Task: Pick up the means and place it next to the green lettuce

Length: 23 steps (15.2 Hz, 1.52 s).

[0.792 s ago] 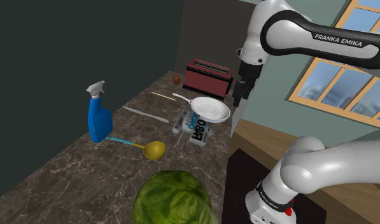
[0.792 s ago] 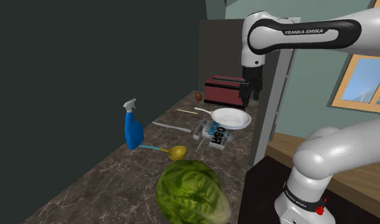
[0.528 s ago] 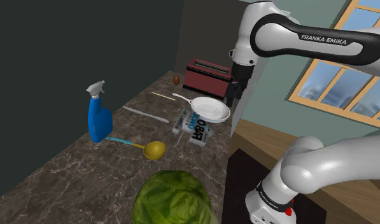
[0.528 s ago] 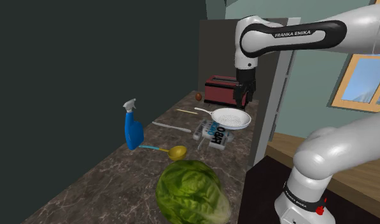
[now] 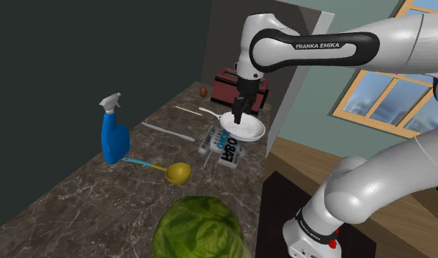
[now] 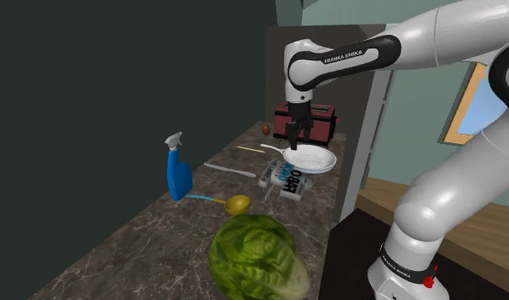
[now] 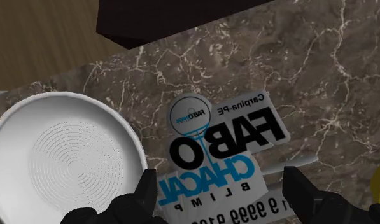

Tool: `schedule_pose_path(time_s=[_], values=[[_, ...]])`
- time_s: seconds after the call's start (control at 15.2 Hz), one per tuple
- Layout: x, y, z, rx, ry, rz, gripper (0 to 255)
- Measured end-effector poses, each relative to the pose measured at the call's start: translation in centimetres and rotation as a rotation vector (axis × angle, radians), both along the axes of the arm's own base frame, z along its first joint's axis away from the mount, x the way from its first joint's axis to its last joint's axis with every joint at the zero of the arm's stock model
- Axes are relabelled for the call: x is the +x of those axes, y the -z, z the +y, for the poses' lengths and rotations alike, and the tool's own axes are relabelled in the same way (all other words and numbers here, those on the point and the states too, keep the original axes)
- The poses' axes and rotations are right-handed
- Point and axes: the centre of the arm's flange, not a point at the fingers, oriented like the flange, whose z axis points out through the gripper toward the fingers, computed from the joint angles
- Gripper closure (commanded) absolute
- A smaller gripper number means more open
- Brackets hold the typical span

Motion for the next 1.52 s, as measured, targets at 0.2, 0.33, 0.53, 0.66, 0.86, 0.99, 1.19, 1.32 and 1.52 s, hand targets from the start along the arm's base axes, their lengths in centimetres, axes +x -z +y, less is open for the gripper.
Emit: schedule_pose_path(time_s=[0.2, 0.33, 0.53, 0.66, 0.86, 0.99, 1.19, 1.32, 1.52], values=[[3.4, 1.4, 1.4, -0.001, -0.036, 0.002, 0], [5.9, 2.2, 2.6, -0.001, -0.059, 0.003, 0], [9.3, 4.3, 4.2, -0.002, -0.094, 0.006, 0], [11.2, 5.5, 5.3, -0.003, -0.118, 0.007, 0], [14.5, 6.8, 6.9, -0.004, -0.154, 0.011, 0], [16.4, 8.2, 8.4, -0.004, -0.178, 0.012, 0], [19.3, 9.6, 10.7, -0.005, -0.214, 0.015, 0], [21.2, 10.8, 12.1, -0.005, -0.237, 0.017, 0], [23.9, 12.5, 14.1, -0.006, -0.270, 0.020, 0]])
